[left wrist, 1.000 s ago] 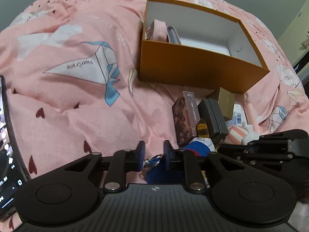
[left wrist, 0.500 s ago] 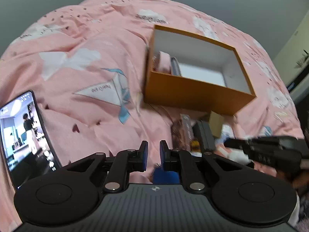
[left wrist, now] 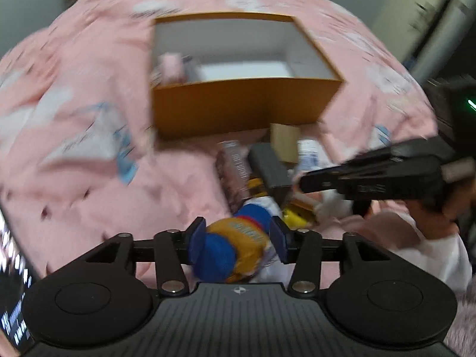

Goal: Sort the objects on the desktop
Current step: 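Move both tools back over the remaining items in front of the box, then grasp the dark grey box with the right tool while the left tool grasps the red-brown box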

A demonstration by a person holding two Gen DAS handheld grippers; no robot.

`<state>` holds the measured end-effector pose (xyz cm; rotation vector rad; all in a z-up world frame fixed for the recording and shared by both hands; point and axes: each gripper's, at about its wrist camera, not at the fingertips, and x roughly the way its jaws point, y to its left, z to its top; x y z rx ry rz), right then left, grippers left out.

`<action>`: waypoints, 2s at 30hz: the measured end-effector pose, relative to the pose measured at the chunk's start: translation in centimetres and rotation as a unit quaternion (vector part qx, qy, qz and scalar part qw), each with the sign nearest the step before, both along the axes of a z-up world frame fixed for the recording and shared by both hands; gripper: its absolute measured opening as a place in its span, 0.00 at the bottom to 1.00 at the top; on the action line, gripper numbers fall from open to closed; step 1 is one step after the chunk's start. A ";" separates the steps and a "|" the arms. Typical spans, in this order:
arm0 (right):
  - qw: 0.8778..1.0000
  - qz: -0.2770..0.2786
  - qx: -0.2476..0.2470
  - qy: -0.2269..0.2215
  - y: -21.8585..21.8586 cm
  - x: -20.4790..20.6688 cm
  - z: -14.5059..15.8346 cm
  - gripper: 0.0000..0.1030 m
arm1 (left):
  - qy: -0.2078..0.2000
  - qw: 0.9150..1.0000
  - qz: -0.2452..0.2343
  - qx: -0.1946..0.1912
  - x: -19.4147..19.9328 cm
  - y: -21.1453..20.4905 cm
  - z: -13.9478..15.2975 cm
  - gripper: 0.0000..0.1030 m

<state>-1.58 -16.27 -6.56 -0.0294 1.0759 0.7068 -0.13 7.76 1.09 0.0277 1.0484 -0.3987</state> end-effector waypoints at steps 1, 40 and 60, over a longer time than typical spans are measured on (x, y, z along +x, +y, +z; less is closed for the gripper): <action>1.000 -0.001 -0.001 0.004 0.0 0.1 -0.1 0.10 | -0.006 1.000 -0.019 0.007 0.0 -0.7 0.0 0.58; 0.998 -0.020 -0.021 0.048 2.4 5.9 -1.7 0.31 | 0.089 0.995 0.047 -0.028 10.4 0.5 -3.6 0.46; 0.997 0.006 -0.040 0.064 4.3 8.4 -2.3 0.42 | 0.177 0.979 0.097 -0.034 18.1 -2.6 -9.5 0.46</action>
